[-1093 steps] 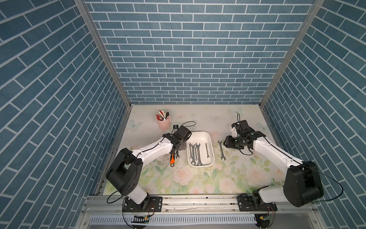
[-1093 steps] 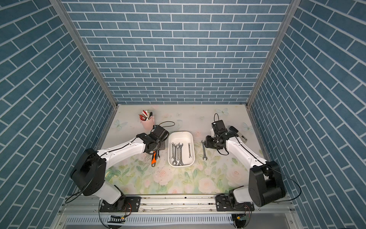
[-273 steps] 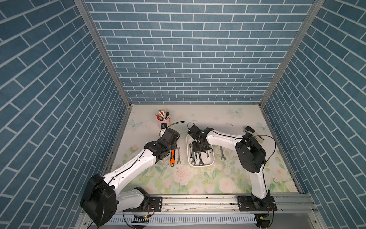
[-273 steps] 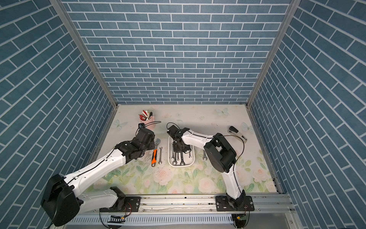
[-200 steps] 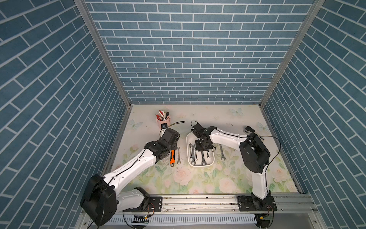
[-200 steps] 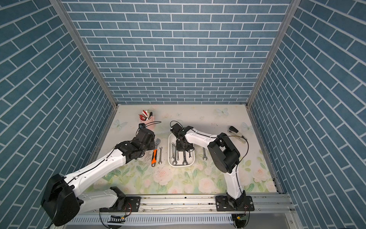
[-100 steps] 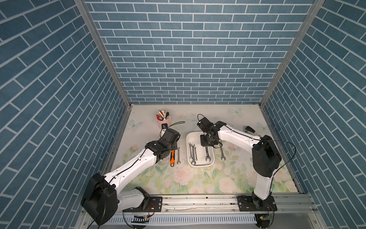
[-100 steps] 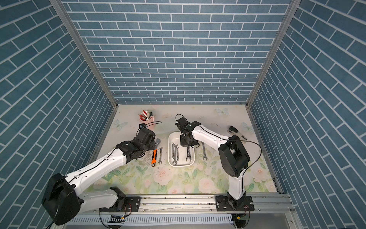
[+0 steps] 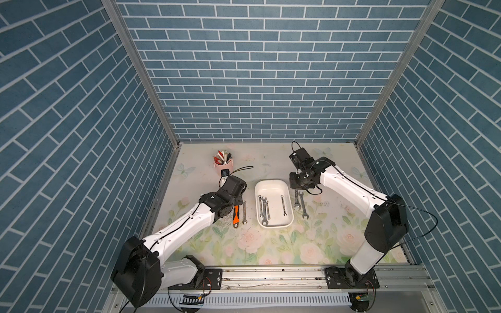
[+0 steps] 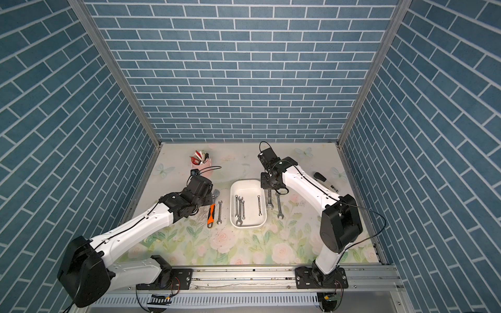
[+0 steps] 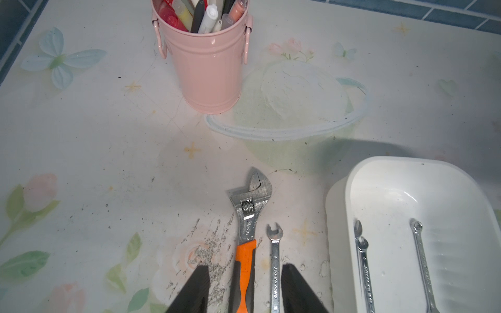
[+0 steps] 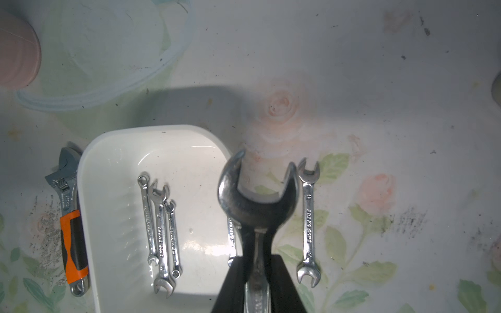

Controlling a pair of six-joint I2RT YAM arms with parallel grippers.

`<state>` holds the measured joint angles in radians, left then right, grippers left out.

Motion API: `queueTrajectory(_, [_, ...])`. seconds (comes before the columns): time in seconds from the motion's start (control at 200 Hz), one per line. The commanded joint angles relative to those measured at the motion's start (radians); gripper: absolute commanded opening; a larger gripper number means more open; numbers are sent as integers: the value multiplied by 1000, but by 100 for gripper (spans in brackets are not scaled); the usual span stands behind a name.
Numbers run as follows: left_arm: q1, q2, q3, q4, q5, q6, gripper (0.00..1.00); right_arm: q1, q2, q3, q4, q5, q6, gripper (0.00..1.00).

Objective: Take out the wrench from the storage box
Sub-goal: Place the wrench at the center of the board.

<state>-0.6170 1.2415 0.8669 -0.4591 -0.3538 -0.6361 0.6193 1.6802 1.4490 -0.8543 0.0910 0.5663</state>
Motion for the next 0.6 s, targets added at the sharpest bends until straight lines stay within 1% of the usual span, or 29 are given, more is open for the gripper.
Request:
queueTrajectory(0.0, [7, 16, 33, -23, 5, -4, 49, -38, -47, -62, -4, 6, -68, 10])
queueTrajectory(0.15, [8, 26, 38, -23, 10, -5, 49, -93, -62, -159, 63, -4, -133, 10])
queueTrajectory(0.37, [8, 55, 71, -30, 13, -6, 49, -169, -17, -264, 153, -8, -199, 9])
queueTrajectory(0.595, [8, 96, 92, -29, 28, -15, 49, -215, 45, -307, 215, -28, -252, 8])
